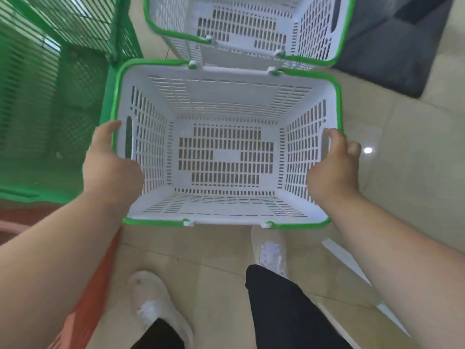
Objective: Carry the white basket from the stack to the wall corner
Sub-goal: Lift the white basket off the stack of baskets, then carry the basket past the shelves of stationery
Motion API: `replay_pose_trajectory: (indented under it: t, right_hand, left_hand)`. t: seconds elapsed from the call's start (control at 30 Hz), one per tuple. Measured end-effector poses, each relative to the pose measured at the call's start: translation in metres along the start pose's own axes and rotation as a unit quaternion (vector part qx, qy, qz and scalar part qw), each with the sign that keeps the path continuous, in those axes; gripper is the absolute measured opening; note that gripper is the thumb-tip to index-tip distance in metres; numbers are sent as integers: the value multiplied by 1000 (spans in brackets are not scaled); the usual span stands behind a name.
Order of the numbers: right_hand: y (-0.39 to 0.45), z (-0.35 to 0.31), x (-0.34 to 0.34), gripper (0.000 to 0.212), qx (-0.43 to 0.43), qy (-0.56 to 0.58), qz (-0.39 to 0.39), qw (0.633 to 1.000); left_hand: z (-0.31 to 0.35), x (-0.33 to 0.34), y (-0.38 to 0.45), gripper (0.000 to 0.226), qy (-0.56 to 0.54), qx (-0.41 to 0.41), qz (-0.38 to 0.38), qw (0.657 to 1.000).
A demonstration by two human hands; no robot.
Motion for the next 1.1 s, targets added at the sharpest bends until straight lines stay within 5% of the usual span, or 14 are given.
replay_pose_trajectory:
  t: [0.33,0.6,0.8,1.1]
  right_hand:
    - [-73,-130,-139,74,-23,49,46,997]
    - [-84,-220,-215,71,-22,91,85,992]
    - [-15,-250,-208,72,-64,113,106,986]
    - [140,-262,-176,76,-85,102,161,978]
  left_hand:
    - [39,-166,-92,99,-85,-11,-14,996]
    - [120,-277,-77,96,-115,103,-50,987]
    - [196,-288,5,94,-93,157,-46,982]
    - [292,-217,120,101,-93,165,-29,981]
Point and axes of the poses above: each hand's wrist, its own y-axis towards the middle knuckle, its own x-axis out of the palm, z = x × y, the point moved 7 cm from there along y, towards the middle knuckle, and after that the axes turned 12 degrees about y, right-handed, at the moved point
